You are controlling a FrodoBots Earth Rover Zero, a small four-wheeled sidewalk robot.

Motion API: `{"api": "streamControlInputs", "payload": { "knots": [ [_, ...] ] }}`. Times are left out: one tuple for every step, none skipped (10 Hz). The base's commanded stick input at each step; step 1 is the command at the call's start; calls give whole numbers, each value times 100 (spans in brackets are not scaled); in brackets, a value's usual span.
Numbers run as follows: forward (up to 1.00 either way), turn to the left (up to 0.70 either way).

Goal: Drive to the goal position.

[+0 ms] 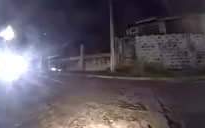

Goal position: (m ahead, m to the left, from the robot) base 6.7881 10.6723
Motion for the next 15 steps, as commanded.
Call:
{"api": "streamControlInputs", "payload": {
  "knots": [
    [-30, -60],
    [-30, -60],
    [-30, -60],
    [-30, -60],
    [-32, -59],
    [-43, -54],
    [-50, -50],
    [-59, -43],
    [-70, -35],
    [-70, -35],
    [-70, -35],
    [-70, -35],
    [-70, -19],
    [-70, 0],
    [-70, 0]
  ]
}}
